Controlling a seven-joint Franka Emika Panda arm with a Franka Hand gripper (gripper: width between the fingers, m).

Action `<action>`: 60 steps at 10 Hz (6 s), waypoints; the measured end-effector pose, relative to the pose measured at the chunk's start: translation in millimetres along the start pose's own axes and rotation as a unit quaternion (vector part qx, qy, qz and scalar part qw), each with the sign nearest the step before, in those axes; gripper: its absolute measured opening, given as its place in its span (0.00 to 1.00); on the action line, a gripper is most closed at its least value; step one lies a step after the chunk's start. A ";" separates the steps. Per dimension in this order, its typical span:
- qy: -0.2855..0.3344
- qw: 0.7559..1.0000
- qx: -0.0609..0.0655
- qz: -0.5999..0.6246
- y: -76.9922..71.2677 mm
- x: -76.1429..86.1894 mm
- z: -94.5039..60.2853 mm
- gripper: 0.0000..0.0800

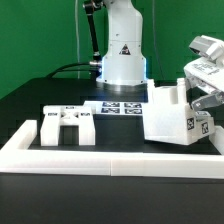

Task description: Assemble chair

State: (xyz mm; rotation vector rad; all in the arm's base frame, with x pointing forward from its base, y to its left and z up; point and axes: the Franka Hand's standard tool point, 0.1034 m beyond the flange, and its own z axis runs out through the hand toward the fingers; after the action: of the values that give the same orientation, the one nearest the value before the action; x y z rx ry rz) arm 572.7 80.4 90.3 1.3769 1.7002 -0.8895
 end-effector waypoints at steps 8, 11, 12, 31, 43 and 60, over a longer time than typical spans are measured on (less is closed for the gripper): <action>0.023 0.999 0.007 -0.034 4.8 -4.8 48.0 0.81; 0.024 1.000 0.001 -0.015 -5.8 18.0 31.8 0.81; 0.028 1.000 -0.005 -0.012 -7.5 25.9 23.2 0.81; 0.308 0.949 -0.061 -0.010 38.8 -3.4 15.7 0.81; 0.325 0.945 0.007 0.039 32.1 -38.5 31.5 0.81; 0.312 0.950 0.021 0.028 3.6 -115.7 98.7 0.81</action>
Offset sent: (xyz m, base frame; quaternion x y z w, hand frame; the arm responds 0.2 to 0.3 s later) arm 0.0080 -0.0344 -0.0160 -0.0218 0.0245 -0.0637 0.9974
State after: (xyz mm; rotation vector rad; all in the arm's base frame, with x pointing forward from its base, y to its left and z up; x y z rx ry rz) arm 604.1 -57.7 145.9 1.8569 2.0910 -0.4768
